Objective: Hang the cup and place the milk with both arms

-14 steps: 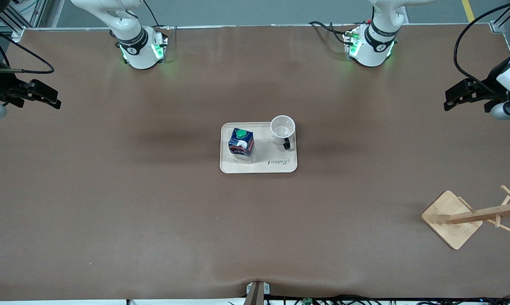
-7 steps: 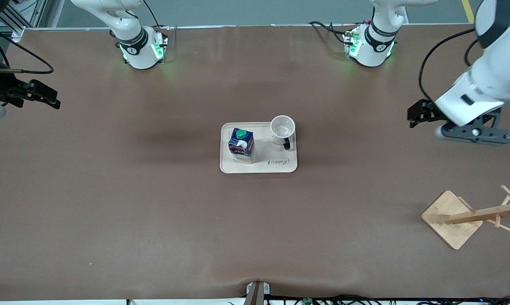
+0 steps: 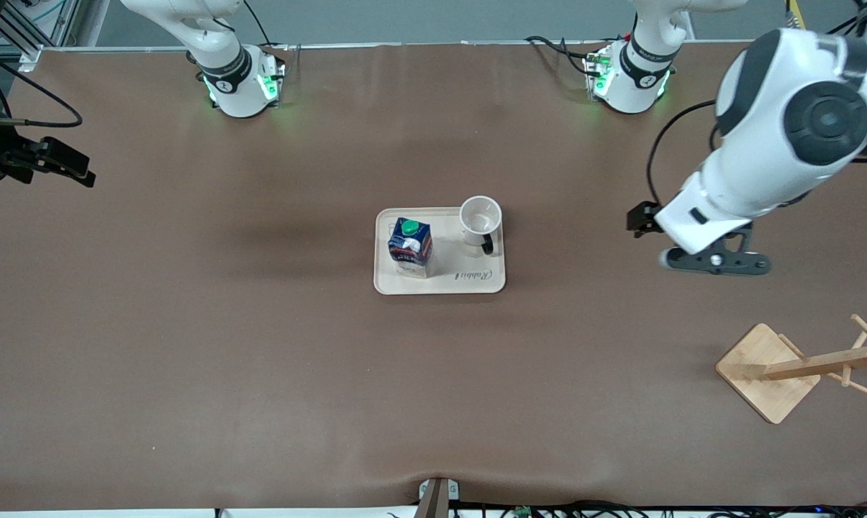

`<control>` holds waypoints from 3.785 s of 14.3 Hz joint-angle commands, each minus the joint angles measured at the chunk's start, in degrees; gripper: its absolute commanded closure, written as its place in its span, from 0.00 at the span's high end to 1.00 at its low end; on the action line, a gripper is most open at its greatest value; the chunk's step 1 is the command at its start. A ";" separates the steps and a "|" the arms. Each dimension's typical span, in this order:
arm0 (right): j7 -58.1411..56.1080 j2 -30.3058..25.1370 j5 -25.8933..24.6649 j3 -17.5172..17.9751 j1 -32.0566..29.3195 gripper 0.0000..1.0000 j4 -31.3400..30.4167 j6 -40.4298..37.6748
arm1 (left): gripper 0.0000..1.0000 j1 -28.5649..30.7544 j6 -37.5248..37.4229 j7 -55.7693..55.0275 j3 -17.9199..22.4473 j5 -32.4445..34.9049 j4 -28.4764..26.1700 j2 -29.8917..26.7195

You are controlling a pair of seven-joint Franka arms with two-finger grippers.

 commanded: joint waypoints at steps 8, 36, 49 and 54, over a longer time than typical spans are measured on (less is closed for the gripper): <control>-0.84 -0.32 0.96 0.54 -0.66 1.00 0.10 0.20 | 1.00 -12.62 18.77 -21.26 -0.09 -1.94 -18.07 0.55; 10.48 6.98 4.82 0.89 9.78 1.00 -0.77 -1.65 | 0.00 -14.31 48.06 -42.72 -5.98 -1.15 -31.89 3.02; 42.21 14.26 10.45 0.89 27.19 1.00 -0.69 13.63 | 0.00 8.18 42.00 -8.49 -5.89 1.05 -28.37 -9.03; 44.51 18.48 10.45 0.89 30.71 1.00 0.02 21.28 | 0.00 18.20 35.69 14.02 -6.07 0.96 -26.28 -12.02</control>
